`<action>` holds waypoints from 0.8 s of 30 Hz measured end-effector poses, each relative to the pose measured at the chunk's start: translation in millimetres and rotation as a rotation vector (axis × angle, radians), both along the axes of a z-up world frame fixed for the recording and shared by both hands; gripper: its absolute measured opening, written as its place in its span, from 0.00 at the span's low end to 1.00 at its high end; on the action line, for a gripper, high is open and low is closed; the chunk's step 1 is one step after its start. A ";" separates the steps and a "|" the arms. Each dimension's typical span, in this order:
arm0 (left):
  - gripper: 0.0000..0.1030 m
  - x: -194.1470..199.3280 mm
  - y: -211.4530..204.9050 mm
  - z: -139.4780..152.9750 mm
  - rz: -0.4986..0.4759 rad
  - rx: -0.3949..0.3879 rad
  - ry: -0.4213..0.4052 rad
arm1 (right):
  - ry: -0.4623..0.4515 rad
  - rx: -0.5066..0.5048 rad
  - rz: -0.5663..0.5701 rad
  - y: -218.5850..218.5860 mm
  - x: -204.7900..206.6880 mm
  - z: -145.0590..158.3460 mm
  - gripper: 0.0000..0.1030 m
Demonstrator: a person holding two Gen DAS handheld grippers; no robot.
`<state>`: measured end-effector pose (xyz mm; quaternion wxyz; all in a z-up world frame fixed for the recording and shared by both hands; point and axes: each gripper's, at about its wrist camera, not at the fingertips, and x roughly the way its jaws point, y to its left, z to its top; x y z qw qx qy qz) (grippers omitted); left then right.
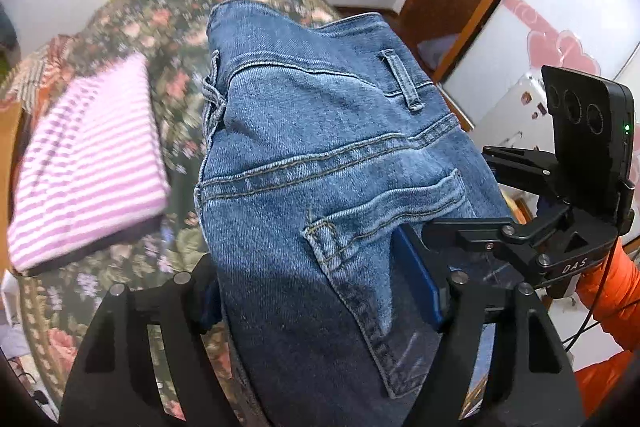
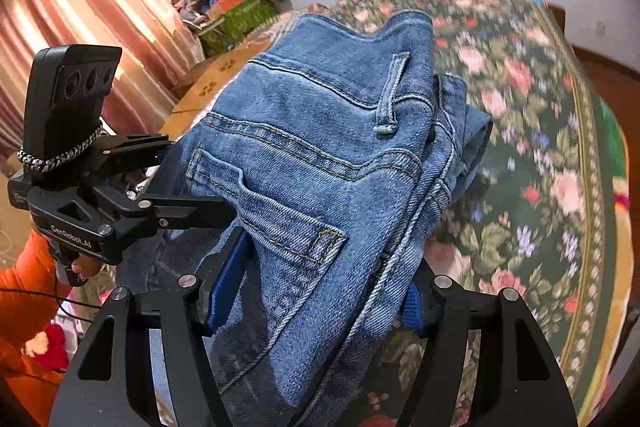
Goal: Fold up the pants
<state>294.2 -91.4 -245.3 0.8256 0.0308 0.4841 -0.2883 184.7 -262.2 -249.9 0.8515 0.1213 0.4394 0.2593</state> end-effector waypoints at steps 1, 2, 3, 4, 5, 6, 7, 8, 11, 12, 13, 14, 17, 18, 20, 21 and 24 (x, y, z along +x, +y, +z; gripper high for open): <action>0.72 -2.0 2.6 6.4 0.007 -0.002 -0.019 | -0.016 -0.007 0.005 2.7 1.0 6.3 0.60; 0.72 -3.1 6.5 13.7 0.016 -0.005 -0.042 | -0.039 -0.015 0.012 5.5 2.5 14.7 0.60; 0.72 -3.9 10.0 19.2 0.023 -0.008 -0.059 | -0.055 -0.019 0.016 8.5 4.3 20.3 0.60; 0.72 -4.5 16.5 27.4 0.035 -0.013 -0.083 | -0.071 -0.021 0.021 10.9 6.4 25.9 0.60; 0.72 -4.6 20.5 31.5 0.042 -0.017 -0.095 | -0.090 -0.021 0.027 14.1 9.4 32.5 0.60; 0.72 -3.9 25.1 37.1 0.052 -0.020 -0.110 | -0.104 -0.021 0.032 17.7 10.7 38.6 0.60; 0.72 -3.5 29.7 42.6 0.063 -0.021 -0.126 | -0.117 -0.021 0.038 20.9 11.8 43.2 0.60; 0.72 -2.1 35.6 48.4 0.075 -0.020 -0.146 | -0.133 -0.023 0.047 25.5 16.2 48.2 0.60; 0.72 1.4 52.9 60.7 0.109 -0.017 -0.190 | -0.169 -0.031 0.071 37.5 29.2 59.3 0.60; 0.72 4.0 57.6 63.3 0.119 -0.018 -0.200 | -0.180 -0.033 0.080 42.5 33.8 63.0 0.60; 0.72 6.9 63.5 66.6 0.130 -0.018 -0.211 | -0.192 -0.033 0.089 48.3 40.7 66.9 0.60; 0.72 10.8 71.6 70.6 0.145 -0.019 -0.223 | -0.199 -0.033 0.095 51.0 45.1 68.3 0.60; 0.72 24.7 91.9 79.8 0.173 -0.012 -0.250 | -0.229 -0.039 0.119 67.0 65.7 75.8 0.60; 0.72 29.1 97.7 81.9 0.178 -0.009 -0.256 | -0.237 -0.043 0.125 71.6 72.8 77.9 0.60; 0.72 45.4 115.4 87.3 0.195 -0.017 -0.255 | -0.249 -0.044 0.137 81.0 89.3 81.3 0.60; 0.72 51.6 121.9 89.5 0.200 -0.020 -0.255 | -0.252 -0.037 0.142 85.0 99.9 82.3 0.60; 0.72 74.8 145.3 93.8 0.220 -0.025 -0.268 | -0.262 -0.023 0.155 99.7 128.4 85.2 0.60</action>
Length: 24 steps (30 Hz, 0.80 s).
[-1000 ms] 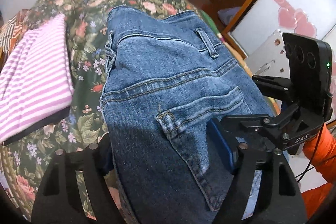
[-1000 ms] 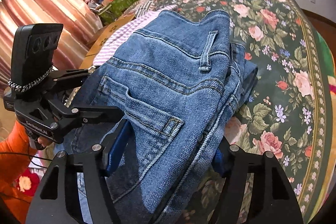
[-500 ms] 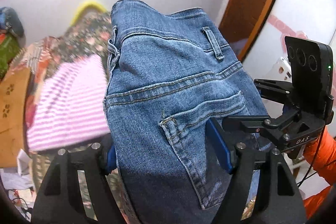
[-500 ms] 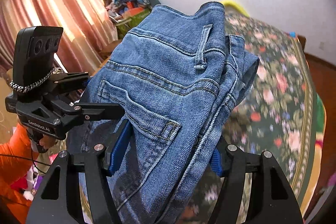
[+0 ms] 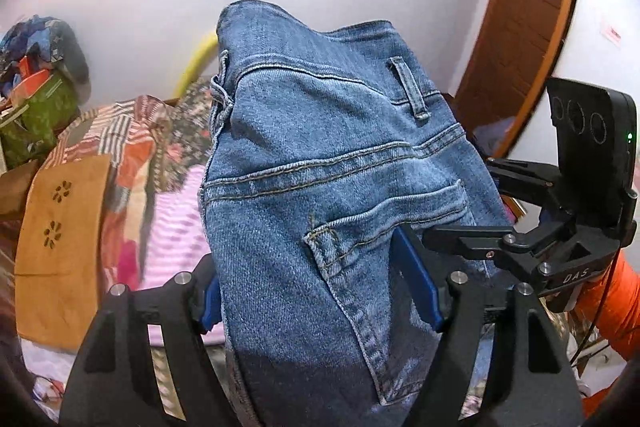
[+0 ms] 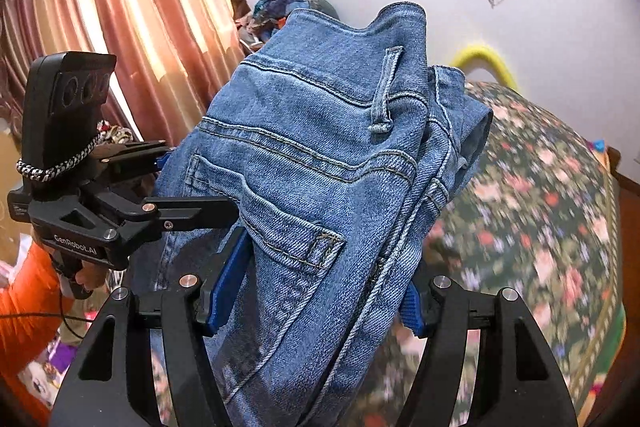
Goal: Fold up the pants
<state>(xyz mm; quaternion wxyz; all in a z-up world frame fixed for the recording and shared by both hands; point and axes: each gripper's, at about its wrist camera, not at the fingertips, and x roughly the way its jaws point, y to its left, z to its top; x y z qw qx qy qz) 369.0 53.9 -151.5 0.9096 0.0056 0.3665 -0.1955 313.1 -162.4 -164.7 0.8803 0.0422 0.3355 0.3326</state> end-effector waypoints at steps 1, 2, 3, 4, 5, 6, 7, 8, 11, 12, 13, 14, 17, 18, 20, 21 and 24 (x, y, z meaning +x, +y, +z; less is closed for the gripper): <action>0.72 10.3 9.0 0.4 0.009 0.000 -0.006 | -0.003 0.004 0.002 4.3 8.0 -0.2 0.60; 0.72 17.0 15.1 -0.4 0.014 0.000 -0.008 | -0.006 0.008 0.005 10.9 18.8 -0.6 0.60; 0.72 23.1 21.6 -1.1 0.018 -0.001 -0.010 | -0.009 0.009 0.007 14.3 26.9 -1.7 0.60; 0.72 34.6 31.1 -4.0 0.025 -0.005 -0.009 | -0.011 0.010 0.008 18.3 34.6 -3.1 0.60; 0.72 45.4 39.3 -8.7 0.030 -0.006 -0.004 | -0.012 0.012 0.010 24.7 45.0 -5.4 0.60; 0.72 50.1 42.1 -12.6 0.032 -0.005 0.000 | -0.014 0.021 0.013 28.9 51.5 -7.8 0.60; 0.72 59.6 48.6 -16.9 0.035 -0.002 0.004 | -0.011 0.022 0.015 33.5 59.3 -10.5 0.60; 0.72 70.3 55.5 -23.4 0.039 0.003 0.010 | -0.004 0.025 0.018 39.1 69.7 -15.3 0.60; 0.72 97.2 69.3 -43.8 0.051 0.007 0.042 | 0.018 0.028 0.025 52.2 91.3 -30.3 0.60; 0.72 103.4 71.5 -48.7 0.053 0.009 0.052 | 0.030 0.030 0.026 56.4 98.9 -37.7 0.60; 0.72 111.8 73.5 -57.5 0.055 0.012 0.067 | 0.044 0.031 0.026 59.2 106.8 -44.8 0.60; 0.72 121.9 76.6 -67.7 0.058 0.015 0.086 | 0.065 0.029 0.025 63.5 116.4 -54.9 0.60; 0.72 149.2 84.8 -100.7 0.063 -0.006 0.146 | 0.113 0.024 0.020 69.5 137.8 -79.9 0.60; 0.72 156.7 87.4 -109.7 0.069 -0.015 0.165 | 0.130 0.024 0.018 69.8 143.2 -87.3 0.60; 0.70 171.2 92.8 -133.5 0.097 -0.026 0.211 | 0.177 0.007 0.015 72.3 156.3 -108.0 0.60; 0.68 175.4 95.1 -143.0 0.110 -0.024 0.226 | 0.197 -0.007 0.015 72.4 160.5 -117.0 0.60; 0.65 184.4 104.9 -165.4 0.168 0.002 0.255 | 0.243 -0.063 -0.005 69.5 168.6 -139.2 0.60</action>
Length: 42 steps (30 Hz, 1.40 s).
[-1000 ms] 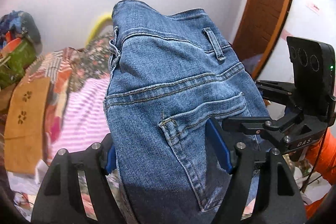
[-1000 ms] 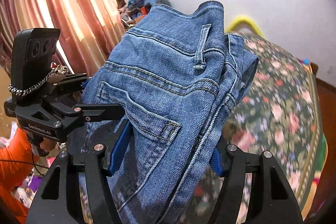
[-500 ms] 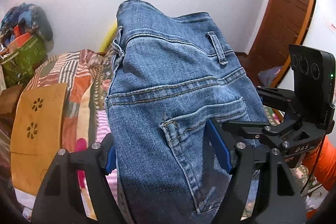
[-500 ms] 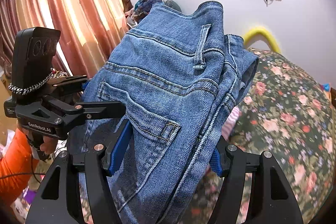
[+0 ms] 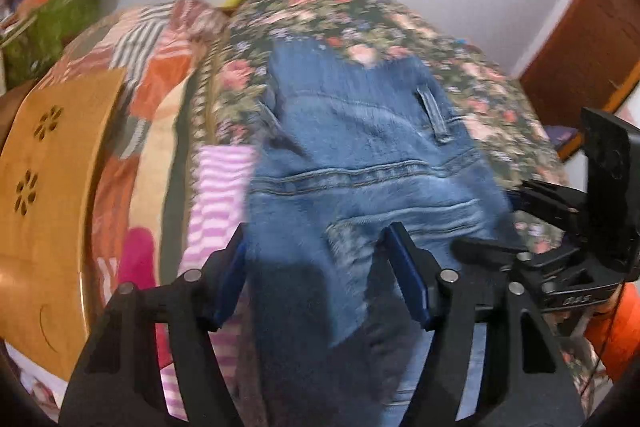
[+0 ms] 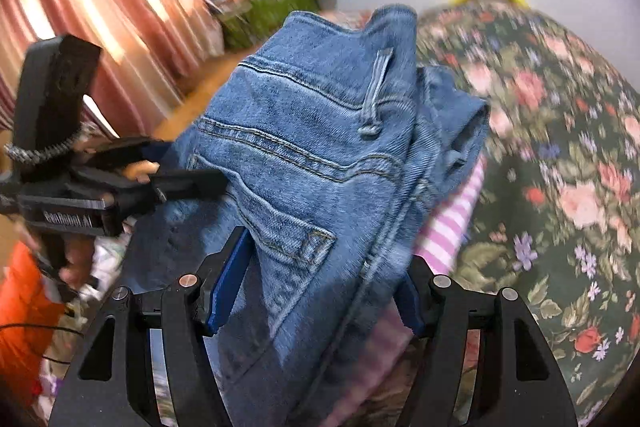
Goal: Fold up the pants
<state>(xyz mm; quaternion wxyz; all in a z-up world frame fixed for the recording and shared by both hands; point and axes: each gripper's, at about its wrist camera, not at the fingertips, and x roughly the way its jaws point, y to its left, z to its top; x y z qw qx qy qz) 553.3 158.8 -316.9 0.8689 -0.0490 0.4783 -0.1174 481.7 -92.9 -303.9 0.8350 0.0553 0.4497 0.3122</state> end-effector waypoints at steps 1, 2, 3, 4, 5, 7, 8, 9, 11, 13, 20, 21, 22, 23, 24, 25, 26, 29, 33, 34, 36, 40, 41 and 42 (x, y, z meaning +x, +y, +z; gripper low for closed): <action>0.65 -1.9 2.0 -1.8 0.007 0.007 -0.011 | -0.001 0.019 0.002 -4.8 -0.5 -1.1 0.60; 0.65 -4.8 5.1 -1.5 0.007 -0.007 -0.016 | -0.002 0.036 0.000 -11.3 -2.9 2.2 0.61; 0.65 -8.9 7.2 1.3 0.016 -0.014 -0.021 | -0.008 0.035 -0.002 -14.8 -5.6 5.3 0.61; 0.65 -14.6 8.3 5.6 0.032 -0.004 -0.030 | -0.020 0.025 -0.004 -17.4 -9.4 9.4 0.61; 0.65 -19.5 8.8 9.6 0.046 0.019 -0.043 | -0.048 0.001 -0.011 -20.3 -17.1 16.6 0.61; 0.65 -31.3 7.8 22.3 0.071 0.076 -0.075 | -0.092 -0.034 -0.030 -25.4 -28.2 28.4 0.61; 0.65 -36.0 7.8 27.2 0.077 0.090 -0.087 | -0.111 -0.037 -0.032 -29.6 -37.7 37.9 0.61; 0.65 -42.2 6.5 32.9 0.083 0.099 -0.096 | -0.125 -0.025 -0.035 -33.5 -42.5 43.3 0.61; 0.65 -60.0 3.8 53.8 0.094 0.100 -0.128 | -0.149 -0.012 -0.051 -42.6 -53.4 57.5 0.61; 0.65 -76.9 0.4 74.6 0.099 0.085 -0.164 | -0.183 0.004 -0.066 -49.6 -66.4 77.6 0.61; 0.65 -167.1 -29.6 164.2 0.096 0.041 -0.335 | -0.334 0.082 -0.082 -69.7 -135.5 155.9 0.61; 0.65 -177.8 -34.7 175.5 0.093 0.038 -0.356 | -0.354 0.090 -0.085 -72.6 -147.1 166.1 0.61; 0.65 -197.6 -41.3 193.3 0.086 0.031 -0.394 | -0.373 0.097 -0.087 -75.4 -157.2 174.0 0.61; 0.65 -210.2 -45.6 204.4 0.081 0.027 -0.418 | -0.403 0.109 -0.093 -79.7 -172.9 186.4 0.61; 0.65 -222.9 -49.9 215.5 0.078 0.023 -0.442 | -0.426 0.115 -0.100 -82.5 -185.5 195.9 0.61; 0.65 -243.5 -56.2 230.6 0.074 0.019 -0.478 | -0.454 0.123 -0.108 -85.9 -201.8 207.4 0.61; 0.65 -255.7 -60.9 239.4 0.074 0.021 -0.500 | -0.478 0.128 -0.114 -89.2 -213.9 215.0 0.61; 0.65 -301.0 -75.9 265.1 0.067 0.051 -0.581 | -0.551 0.144 -0.126 -95.6 -253.8 238.9 0.62; 0.65 -359.9 -89.5 289.5 0.092 0.081 -0.674 | -0.654 0.137 -0.157 -102.0 -305.9 263.7 0.70; 0.65 -369.8 -90.6 292.0 0.098 0.082 -0.687 | -0.666 0.136 -0.162 -103.0 -313.7 266.7 0.70; 0.69 -397.8 -97.0 298.5 0.107 0.083 -0.726 | -0.688 0.141 -0.177 -105.3 -333.4 271.2 0.72; 0.82 -441.8 -110.1 299.8 0.128 0.086 -0.788 | -0.717 0.149 -0.216 -107.1 -366.7 268.4 0.79; 0.84 -448.8 -112.0 297.9 0.134 0.084 -0.795 | -0.721 0.144 -0.226 -105.8 -370.9 264.8 0.80; 0.86 -455.3 -113.5 296.3 0.139 0.081 -0.802 | -0.727 0.141 -0.239 -104.8 -374.5 262.0 0.83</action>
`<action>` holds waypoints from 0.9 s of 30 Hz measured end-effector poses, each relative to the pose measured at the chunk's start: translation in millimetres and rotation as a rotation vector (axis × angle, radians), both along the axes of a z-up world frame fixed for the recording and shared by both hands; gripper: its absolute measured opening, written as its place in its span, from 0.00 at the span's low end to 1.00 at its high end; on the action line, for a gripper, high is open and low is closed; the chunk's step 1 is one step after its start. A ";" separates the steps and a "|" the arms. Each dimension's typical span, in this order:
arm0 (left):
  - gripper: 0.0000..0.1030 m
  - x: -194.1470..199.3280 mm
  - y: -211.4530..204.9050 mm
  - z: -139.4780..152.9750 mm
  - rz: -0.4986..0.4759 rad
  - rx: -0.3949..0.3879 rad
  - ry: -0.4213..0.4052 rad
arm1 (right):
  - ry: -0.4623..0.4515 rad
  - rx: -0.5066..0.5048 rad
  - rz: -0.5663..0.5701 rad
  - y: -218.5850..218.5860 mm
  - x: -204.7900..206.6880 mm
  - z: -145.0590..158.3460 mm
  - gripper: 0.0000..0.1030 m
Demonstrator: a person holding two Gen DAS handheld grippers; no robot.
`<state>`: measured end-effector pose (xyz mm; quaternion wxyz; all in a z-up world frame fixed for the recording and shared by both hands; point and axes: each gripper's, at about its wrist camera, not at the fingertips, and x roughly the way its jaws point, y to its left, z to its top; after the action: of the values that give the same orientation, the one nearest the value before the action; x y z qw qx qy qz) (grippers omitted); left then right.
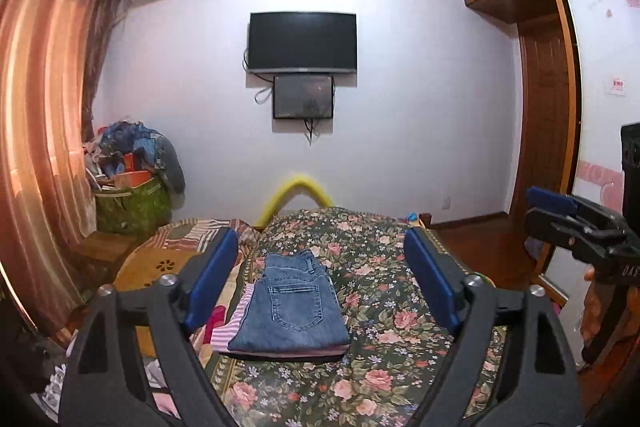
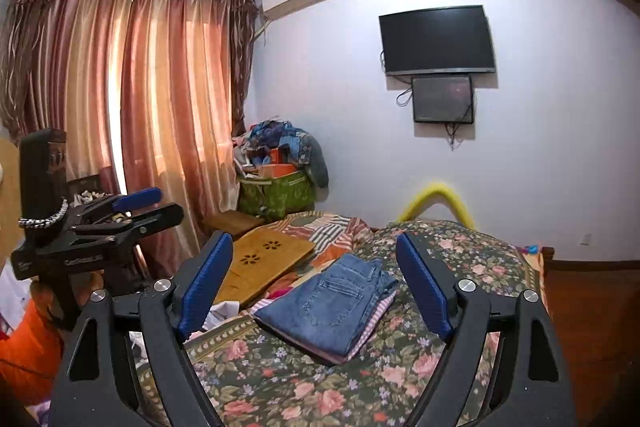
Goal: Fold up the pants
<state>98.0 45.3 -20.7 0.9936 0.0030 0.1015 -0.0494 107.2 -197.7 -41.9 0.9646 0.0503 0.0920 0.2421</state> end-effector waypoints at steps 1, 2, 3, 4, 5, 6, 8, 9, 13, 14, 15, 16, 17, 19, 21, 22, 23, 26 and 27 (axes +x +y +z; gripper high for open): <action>0.90 -7.4 -1.4 -2.3 -0.001 -0.006 -0.007 | -0.008 0.002 -0.014 1.0 -6.4 -1.9 0.84; 0.94 -14.4 -2.1 -4.8 0.000 -0.016 -0.014 | -0.018 0.005 -0.028 1.7 -13.4 -4.0 0.87; 0.95 -18.7 -2.2 -7.3 0.004 -0.024 -0.021 | -0.029 0.007 -0.042 2.9 -20.4 -5.3 0.90; 0.97 -26.5 -2.2 -9.4 0.004 -0.038 -0.033 | -0.037 0.009 -0.054 2.3 -27.1 -6.0 0.91; 0.99 -28.7 -2.1 -11.4 0.004 -0.046 -0.037 | -0.050 0.007 -0.069 3.9 -33.3 -6.2 0.93; 1.00 -30.2 -1.5 -14.0 0.004 -0.050 -0.039 | -0.062 0.004 -0.078 5.7 -36.9 -6.8 0.96; 1.00 -34.5 -1.5 -19.3 0.011 -0.054 -0.048 | -0.081 0.002 -0.097 5.1 -41.3 -6.9 1.00; 1.00 -37.3 -2.9 -20.8 0.014 -0.051 -0.050 | -0.090 0.001 -0.104 5.9 -44.5 -7.9 1.00; 1.00 -39.0 -3.4 -29.4 0.024 -0.044 -0.050 | -0.096 0.015 -0.120 7.7 -48.0 -10.7 1.00; 1.00 -38.8 -3.2 -31.6 0.023 -0.047 -0.047 | -0.090 0.025 -0.117 6.8 -47.1 -12.4 1.00; 1.00 -39.9 -3.5 -33.0 0.023 -0.050 -0.045 | -0.085 0.030 -0.114 6.6 -44.5 -13.4 1.00; 1.00 -39.1 -2.9 -34.6 0.025 -0.055 -0.041 | -0.083 0.033 -0.112 6.3 -45.9 -14.6 1.00; 1.00 -39.5 -3.4 -36.1 0.025 -0.056 -0.038 | -0.078 0.033 -0.114 5.2 -45.9 -18.4 1.00; 1.00 -39.8 -3.2 -36.4 0.020 -0.054 -0.034 | -0.067 0.026 -0.119 5.9 -42.2 -20.6 1.00; 1.00 -38.7 -3.4 -37.8 0.025 -0.052 -0.032 | -0.062 0.023 -0.119 6.2 -43.2 -23.9 1.00; 1.00 -37.8 -3.1 -38.6 0.027 -0.052 -0.030 | -0.060 0.023 -0.117 5.8 -41.8 -23.6 1.00; 1.00 -38.1 -2.8 -39.9 0.027 -0.053 -0.029 | -0.060 0.023 -0.115 6.2 -45.5 -27.2 1.00; 1.00 -36.0 -3.6 -42.7 0.029 -0.055 -0.025 | -0.055 0.025 -0.116 5.5 -46.1 -30.1 1.00; 1.00 -36.2 -4.0 -43.4 0.030 -0.053 -0.024 | -0.053 0.025 -0.117 5.4 -46.1 -30.6 1.00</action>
<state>61.8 41.3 -64.1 0.9951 -0.0244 0.0881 -0.0373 61.1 -192.3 -72.5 0.9784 0.0613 0.0601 0.1880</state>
